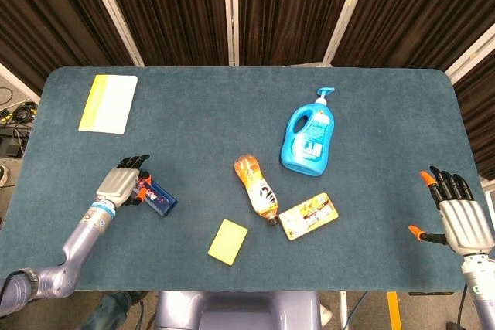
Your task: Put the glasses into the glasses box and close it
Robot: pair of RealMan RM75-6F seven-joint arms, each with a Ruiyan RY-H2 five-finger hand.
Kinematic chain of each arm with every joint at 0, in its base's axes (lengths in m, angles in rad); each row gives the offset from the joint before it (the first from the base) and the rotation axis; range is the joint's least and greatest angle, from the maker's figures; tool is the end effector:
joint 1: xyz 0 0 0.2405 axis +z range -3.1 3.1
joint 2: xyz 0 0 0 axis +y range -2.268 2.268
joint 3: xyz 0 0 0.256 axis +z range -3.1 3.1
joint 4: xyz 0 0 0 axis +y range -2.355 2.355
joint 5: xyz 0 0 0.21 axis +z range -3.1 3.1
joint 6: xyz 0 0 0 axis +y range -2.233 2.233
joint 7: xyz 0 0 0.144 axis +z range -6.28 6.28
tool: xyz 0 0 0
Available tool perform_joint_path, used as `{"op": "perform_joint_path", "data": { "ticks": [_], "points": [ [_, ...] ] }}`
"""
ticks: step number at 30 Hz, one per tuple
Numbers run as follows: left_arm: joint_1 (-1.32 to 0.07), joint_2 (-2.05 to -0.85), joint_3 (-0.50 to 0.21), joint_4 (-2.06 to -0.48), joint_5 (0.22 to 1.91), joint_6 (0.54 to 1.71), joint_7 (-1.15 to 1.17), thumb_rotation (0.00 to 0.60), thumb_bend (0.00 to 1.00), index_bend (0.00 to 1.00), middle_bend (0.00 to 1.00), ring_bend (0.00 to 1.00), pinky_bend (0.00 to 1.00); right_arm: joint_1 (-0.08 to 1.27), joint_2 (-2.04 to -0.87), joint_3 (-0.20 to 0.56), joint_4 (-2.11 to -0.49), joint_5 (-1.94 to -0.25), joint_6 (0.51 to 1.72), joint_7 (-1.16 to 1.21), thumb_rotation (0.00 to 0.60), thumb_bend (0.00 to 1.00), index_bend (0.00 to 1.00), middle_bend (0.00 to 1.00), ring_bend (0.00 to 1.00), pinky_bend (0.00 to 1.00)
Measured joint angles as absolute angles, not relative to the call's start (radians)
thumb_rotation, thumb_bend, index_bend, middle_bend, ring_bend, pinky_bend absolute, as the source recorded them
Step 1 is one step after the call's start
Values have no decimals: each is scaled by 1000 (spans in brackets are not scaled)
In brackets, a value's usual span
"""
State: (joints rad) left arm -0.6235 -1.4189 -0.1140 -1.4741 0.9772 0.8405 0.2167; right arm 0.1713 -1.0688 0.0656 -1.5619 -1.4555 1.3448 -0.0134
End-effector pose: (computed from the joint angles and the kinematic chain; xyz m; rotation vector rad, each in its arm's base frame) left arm -0.2409 0.3239 0.0093 -1.7298 -1.2527 -0.6887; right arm -0.3207 -0.2128 0.1687 1.4806 -0.8702 0.7901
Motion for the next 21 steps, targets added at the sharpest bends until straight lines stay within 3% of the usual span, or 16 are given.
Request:
{"op": "perform_joint_path", "data": {
  "ticks": [3,10,12,15,17,21],
  "points": [
    [-619,-1426,-121,-1465,1012,854,175,600,554,6,0,0,0,172,-1069,65,-1562,-1457,1344,-16,600,0,25,0,0,0],
    [-615,-1438,-133,-1435,1078,873,108,600,548,0,0,0,0,172,-1070,65,-1564,-1457,1345,-19,600,0,25,0,0,0],
    [-613,-1436,-135,-1434,1088,878,94,600,503,0,0,0,0,172,-1070,65,-1564,-1455,1345,-19,600,0,25,0,0,0],
    [-607,-1421,-134,-1440,1127,884,52,600,299,0,0,0,0,172,-1070,65,-1563,-1455,1344,-20,600,0,25,0,0,0],
    [-604,-1401,-127,-1446,1168,882,20,600,108,0,0,0,0,172,-1071,64,-1563,-1456,1344,-20,600,0,25,0,0,0],
    [-607,-1342,-94,-1459,1249,850,-19,600,4,0,0,0,0,172,-1070,65,-1566,-1456,1345,-21,600,0,25,0,0,0]
  ]
}}
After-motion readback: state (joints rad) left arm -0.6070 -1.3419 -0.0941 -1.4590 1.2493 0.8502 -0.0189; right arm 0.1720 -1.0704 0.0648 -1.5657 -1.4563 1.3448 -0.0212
